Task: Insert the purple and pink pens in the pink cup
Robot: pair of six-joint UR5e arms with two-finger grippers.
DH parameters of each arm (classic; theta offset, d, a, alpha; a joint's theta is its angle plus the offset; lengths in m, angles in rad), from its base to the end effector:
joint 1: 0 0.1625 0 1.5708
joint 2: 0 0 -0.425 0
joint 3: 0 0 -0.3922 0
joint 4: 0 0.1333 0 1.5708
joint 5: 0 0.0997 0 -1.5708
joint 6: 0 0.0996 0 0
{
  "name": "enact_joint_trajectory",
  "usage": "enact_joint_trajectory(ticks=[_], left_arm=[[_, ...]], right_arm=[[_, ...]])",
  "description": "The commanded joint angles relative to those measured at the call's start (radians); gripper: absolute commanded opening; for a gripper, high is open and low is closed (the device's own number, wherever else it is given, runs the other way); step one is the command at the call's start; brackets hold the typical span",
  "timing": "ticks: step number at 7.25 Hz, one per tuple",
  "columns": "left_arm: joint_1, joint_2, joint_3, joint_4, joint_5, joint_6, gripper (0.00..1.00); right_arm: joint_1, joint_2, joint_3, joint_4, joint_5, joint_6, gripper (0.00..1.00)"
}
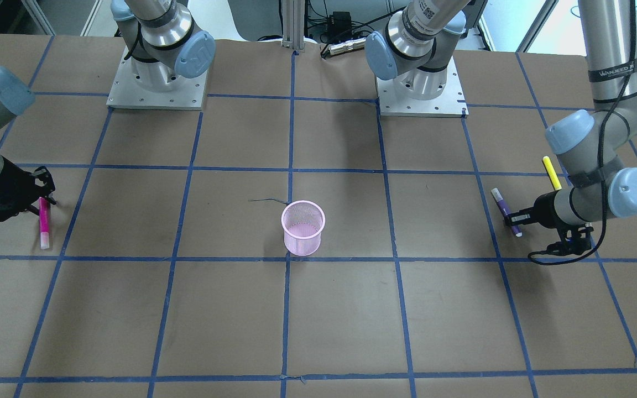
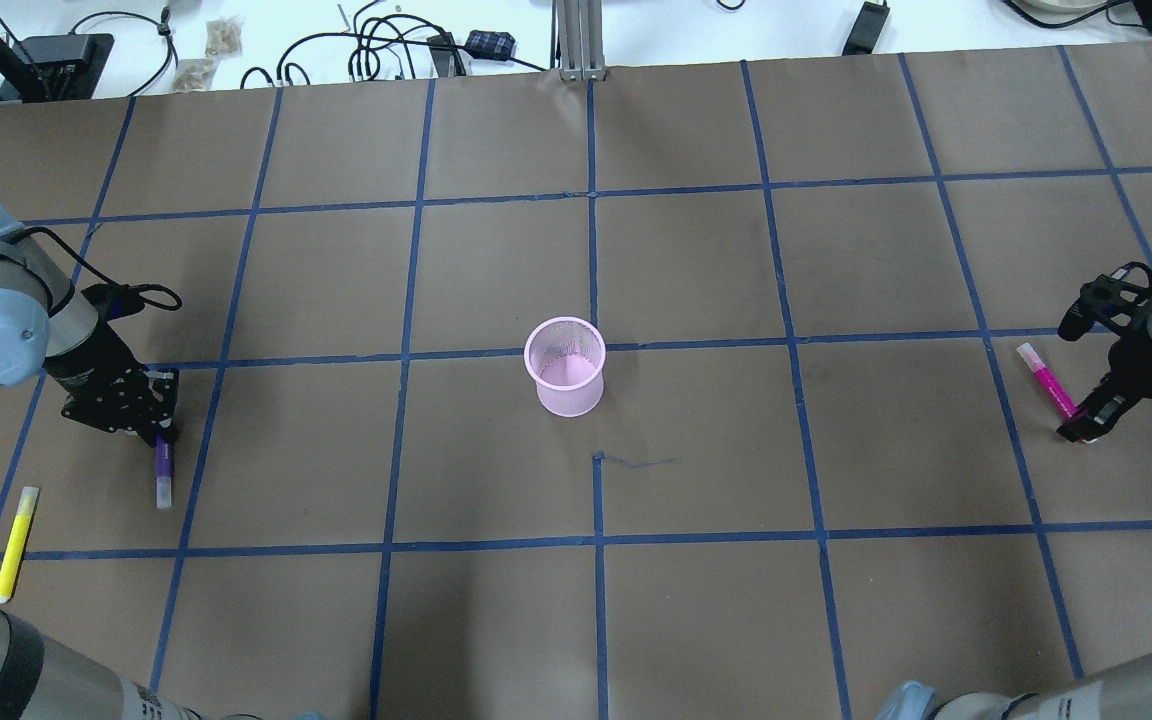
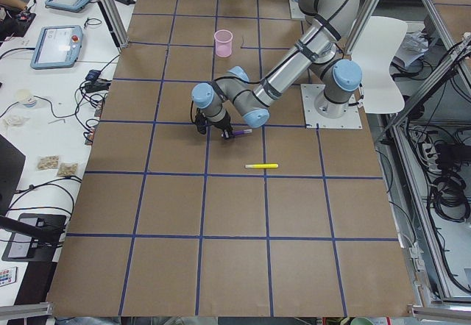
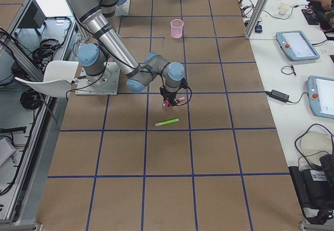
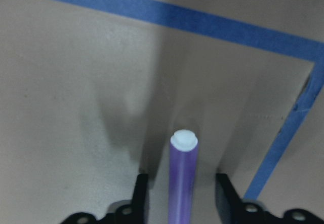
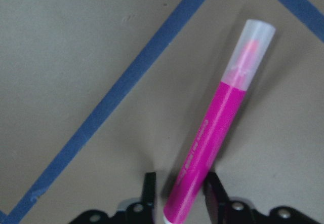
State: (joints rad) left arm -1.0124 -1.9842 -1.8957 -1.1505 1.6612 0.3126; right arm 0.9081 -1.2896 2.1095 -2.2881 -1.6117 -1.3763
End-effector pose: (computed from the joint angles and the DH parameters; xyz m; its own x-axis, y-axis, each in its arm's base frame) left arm 0.1725 -0.5107 0.1623 -0.9727 -0.2316 0.0146 -0.2145 0.9214 0.3239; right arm -0.1901 -0.4536 0.1749 -0.7532 -0.6512 -0.0926 -0.6571 0.7515 0.0597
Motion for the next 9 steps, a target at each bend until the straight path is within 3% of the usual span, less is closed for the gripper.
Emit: enact_joint_trajectory(ticks=[1, 2, 4, 5, 9], left_arm=[[0.0, 0.008, 0.003, 0.0, 0.0, 0.0, 0.0], [-0.011, 0.024, 0.032, -0.003, 0.005, -0.006, 0.0], [-0.028, 0.045, 0.096, -0.133, -0.015, -0.061, 0.0], [-0.029, 0.065, 0.096, -0.146, -0.064, -0.073, 0.0], [-0.13, 0.137, 0.092, -0.193, -0.093, -0.194, 0.0]], right_arm=[[0.0, -0.005, -0.002, -0.001, -0.043, 0.0, 0.0], [0.0, -0.014, -0.011, 0.005, -0.049, 0.002, 0.0], [0.014, -0.115, -0.043, 0.034, -0.121, 0.008, 0.0], [0.038, -0.166, -0.077, 0.139, -0.111, 0.029, 0.0], [0.415, -0.215, -0.308, 0.464, -0.226, 0.124, 0.0]])
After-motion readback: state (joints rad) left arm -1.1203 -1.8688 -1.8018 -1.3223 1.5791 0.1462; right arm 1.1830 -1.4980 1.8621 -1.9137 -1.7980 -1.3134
